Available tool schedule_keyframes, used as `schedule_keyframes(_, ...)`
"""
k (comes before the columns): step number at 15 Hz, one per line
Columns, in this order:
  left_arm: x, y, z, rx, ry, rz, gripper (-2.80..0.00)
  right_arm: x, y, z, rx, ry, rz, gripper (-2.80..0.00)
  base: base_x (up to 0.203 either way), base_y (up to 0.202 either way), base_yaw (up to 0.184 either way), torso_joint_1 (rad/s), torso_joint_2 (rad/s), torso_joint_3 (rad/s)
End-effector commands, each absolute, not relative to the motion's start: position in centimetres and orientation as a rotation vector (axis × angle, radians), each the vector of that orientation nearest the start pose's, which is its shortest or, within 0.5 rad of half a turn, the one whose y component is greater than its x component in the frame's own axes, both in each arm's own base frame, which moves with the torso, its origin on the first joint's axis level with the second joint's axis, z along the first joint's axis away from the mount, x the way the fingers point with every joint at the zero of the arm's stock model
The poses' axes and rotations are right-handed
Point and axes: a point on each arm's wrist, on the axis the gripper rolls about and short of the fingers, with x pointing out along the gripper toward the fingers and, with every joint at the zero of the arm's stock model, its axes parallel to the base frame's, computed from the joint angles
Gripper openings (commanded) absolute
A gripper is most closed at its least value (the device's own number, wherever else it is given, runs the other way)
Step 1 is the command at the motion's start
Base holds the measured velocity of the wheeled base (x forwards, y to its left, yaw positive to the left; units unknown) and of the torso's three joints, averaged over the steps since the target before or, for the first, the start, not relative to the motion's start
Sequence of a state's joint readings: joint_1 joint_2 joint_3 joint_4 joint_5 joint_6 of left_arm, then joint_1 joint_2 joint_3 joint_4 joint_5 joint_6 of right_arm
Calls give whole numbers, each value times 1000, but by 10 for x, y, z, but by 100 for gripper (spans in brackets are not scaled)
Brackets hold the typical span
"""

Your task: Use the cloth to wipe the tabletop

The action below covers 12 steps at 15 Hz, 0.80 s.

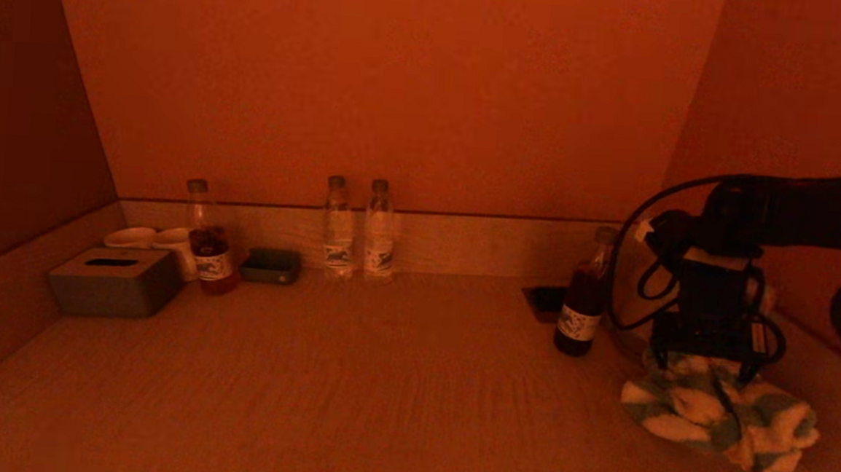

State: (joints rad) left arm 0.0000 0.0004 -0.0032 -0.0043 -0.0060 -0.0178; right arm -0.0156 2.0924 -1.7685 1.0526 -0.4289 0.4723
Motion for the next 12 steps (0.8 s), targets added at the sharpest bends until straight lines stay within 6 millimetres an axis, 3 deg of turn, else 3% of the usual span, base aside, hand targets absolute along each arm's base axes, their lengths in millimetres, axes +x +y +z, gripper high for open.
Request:
schedule_keyframes(1,-23,0,77,-18,-8,-6,-280,346,-9,198,117,1178,-656,0,0,0,0,0,0,0)
schedule_keyframes(2,-23,0,77,-18,-8,-6,-280,344,-6,201,113,1175,-648,0,0,0,0,0,0,0)
schedule_keyframes(5,-23,0,77,-18,-8,-6,-280,320,12,234,107,1101,-587,0,0,0,0,0,0,0)
schedule_keyframes(11,-23,0,77,-18,-8,-6,-280,255,29,299,197,955,-351,0,0,0,0,0,0,0)
schedule_keyframes(12,-23,0,77,-18,-9,-6,-280,239,29,312,206,917,-306,-278,0,0,0,0,0,0)
